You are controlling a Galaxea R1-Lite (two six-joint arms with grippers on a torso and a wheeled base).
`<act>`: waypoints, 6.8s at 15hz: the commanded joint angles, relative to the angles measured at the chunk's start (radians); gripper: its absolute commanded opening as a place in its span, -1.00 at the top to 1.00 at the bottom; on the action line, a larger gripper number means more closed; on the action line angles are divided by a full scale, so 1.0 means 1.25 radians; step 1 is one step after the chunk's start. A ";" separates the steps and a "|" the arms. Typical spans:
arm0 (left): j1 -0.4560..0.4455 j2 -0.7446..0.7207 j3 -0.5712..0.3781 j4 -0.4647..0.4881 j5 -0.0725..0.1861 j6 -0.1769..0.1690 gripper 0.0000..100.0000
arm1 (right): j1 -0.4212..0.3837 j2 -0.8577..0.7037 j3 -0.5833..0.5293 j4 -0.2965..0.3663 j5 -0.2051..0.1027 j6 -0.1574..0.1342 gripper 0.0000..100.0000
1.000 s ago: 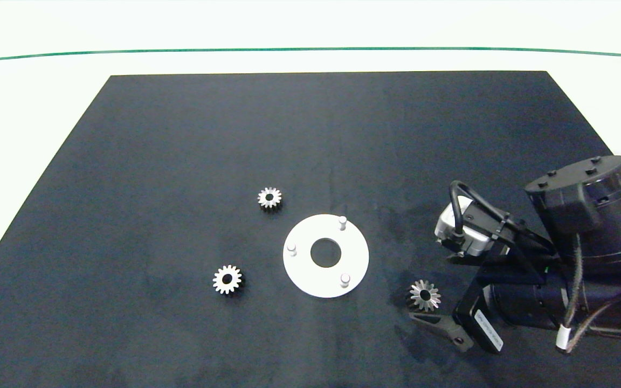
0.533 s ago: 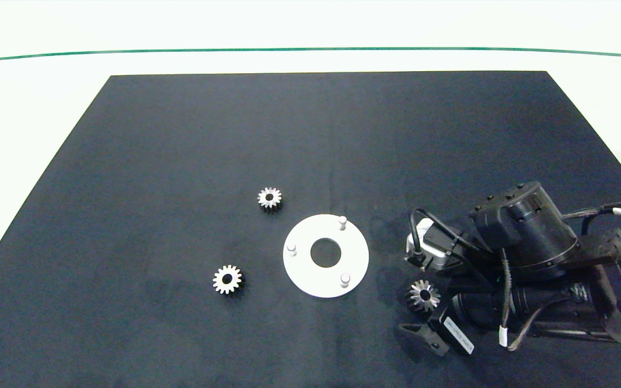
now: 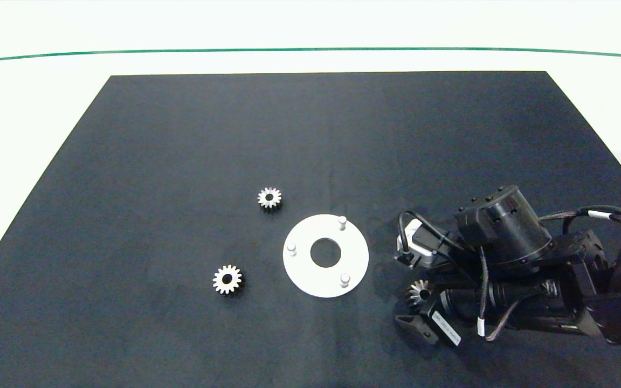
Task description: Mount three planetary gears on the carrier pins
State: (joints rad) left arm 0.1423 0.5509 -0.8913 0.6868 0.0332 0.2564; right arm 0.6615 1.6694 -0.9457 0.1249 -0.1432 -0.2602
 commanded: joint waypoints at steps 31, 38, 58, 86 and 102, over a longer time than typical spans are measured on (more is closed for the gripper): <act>0.000 -0.011 0.015 0.004 0.000 0.001 -1.00 | 0.003 -0.031 0.008 0.002 -0.050 -0.018 0.49; 0.000 -0.012 0.015 0.004 0.000 0.001 -1.00 | 0.013 -0.024 0.015 -0.001 -0.049 -0.014 0.74; -0.001 -0.025 0.015 0.004 0.000 0.001 -1.00 | 0.006 -0.043 0.025 -0.003 -0.054 -0.016 1.00; 0.000 -0.028 0.011 0.003 0.000 0.002 -1.00 | 0.014 -0.040 0.045 -0.041 -0.060 0.008 -0.92; 0.001 -0.028 0.007 0.004 0.000 0.004 -1.00 | 0.022 -0.038 0.050 -0.037 -0.060 0.008 -0.26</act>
State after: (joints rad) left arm 0.1432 0.5155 -0.8817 0.6879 0.0332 0.2583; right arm 0.6864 1.6206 -0.8843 0.0774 -0.2168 -0.2481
